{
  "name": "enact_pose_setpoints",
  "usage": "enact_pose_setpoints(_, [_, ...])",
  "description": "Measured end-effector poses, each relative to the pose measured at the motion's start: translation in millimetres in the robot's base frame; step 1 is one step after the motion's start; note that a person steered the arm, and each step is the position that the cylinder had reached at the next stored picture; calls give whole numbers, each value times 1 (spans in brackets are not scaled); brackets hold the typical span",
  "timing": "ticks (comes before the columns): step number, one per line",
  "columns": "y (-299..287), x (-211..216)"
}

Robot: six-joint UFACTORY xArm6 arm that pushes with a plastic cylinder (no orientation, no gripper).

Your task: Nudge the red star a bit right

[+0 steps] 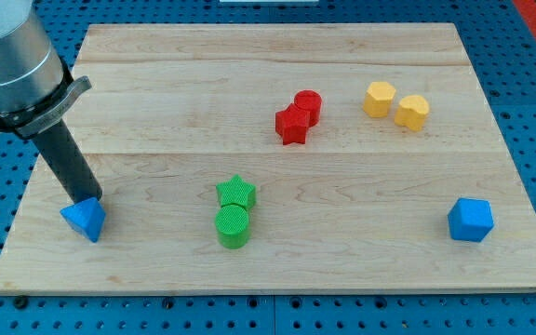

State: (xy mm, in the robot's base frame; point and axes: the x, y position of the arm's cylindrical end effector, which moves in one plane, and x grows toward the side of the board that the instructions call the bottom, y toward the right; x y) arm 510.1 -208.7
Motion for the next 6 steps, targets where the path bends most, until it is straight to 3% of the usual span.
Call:
enact_pose_setpoints(1, [-13,-2])
enact_pose_setpoints(2, [8,-38])
enact_pose_setpoints(3, [91,-113])
enact_pose_setpoints(4, [196,-132])
enact_pose_setpoints(6, [226,-43])
